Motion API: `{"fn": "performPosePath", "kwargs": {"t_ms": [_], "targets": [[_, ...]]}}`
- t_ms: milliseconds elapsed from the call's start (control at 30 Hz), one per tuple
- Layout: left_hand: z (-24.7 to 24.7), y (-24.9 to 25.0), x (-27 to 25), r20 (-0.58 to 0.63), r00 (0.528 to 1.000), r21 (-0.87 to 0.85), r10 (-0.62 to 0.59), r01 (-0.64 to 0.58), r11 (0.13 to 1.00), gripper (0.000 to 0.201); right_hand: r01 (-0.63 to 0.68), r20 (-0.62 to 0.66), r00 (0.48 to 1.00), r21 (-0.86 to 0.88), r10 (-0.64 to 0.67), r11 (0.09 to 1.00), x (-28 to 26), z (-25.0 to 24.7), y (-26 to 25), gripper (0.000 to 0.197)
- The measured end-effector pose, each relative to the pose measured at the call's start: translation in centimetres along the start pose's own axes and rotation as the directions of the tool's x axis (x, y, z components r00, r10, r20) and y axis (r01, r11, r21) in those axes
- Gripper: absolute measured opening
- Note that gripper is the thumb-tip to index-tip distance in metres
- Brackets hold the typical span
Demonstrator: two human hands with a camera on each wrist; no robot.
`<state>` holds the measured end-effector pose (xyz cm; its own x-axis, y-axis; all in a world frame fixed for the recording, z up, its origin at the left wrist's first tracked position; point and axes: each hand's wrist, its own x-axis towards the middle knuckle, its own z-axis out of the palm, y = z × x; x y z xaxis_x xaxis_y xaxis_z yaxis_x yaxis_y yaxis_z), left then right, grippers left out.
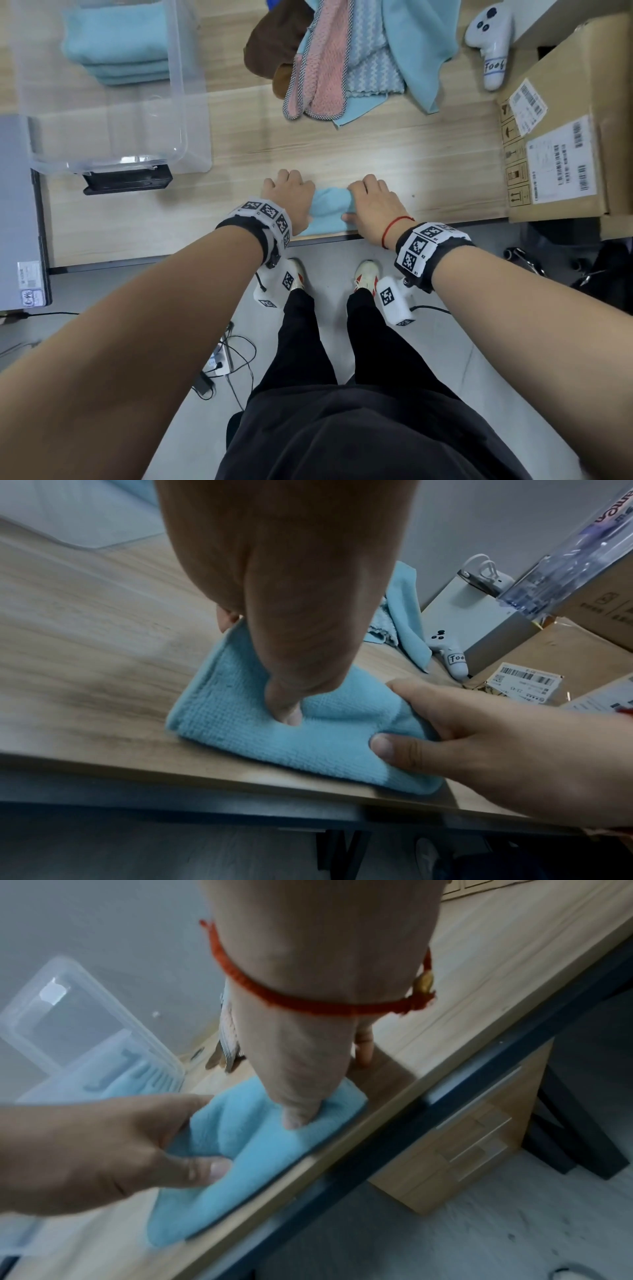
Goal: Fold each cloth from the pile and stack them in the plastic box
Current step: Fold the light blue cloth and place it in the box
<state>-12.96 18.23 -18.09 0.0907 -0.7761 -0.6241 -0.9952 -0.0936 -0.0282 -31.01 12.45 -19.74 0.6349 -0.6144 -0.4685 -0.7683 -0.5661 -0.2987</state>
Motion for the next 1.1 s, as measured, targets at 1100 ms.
{"fn": "performPosePath", "kwargs": {"t_ms": [1100], "targets": [[-19.6, -18.2, -11.5, -0.291, 0.901, -0.361, -0.321, 0.207, 0.909, 0.026, 0.317, -0.21, 0.939, 0.218, -0.272, 0.923, 5.7, -25.2, -12.8, 0.03]]}}
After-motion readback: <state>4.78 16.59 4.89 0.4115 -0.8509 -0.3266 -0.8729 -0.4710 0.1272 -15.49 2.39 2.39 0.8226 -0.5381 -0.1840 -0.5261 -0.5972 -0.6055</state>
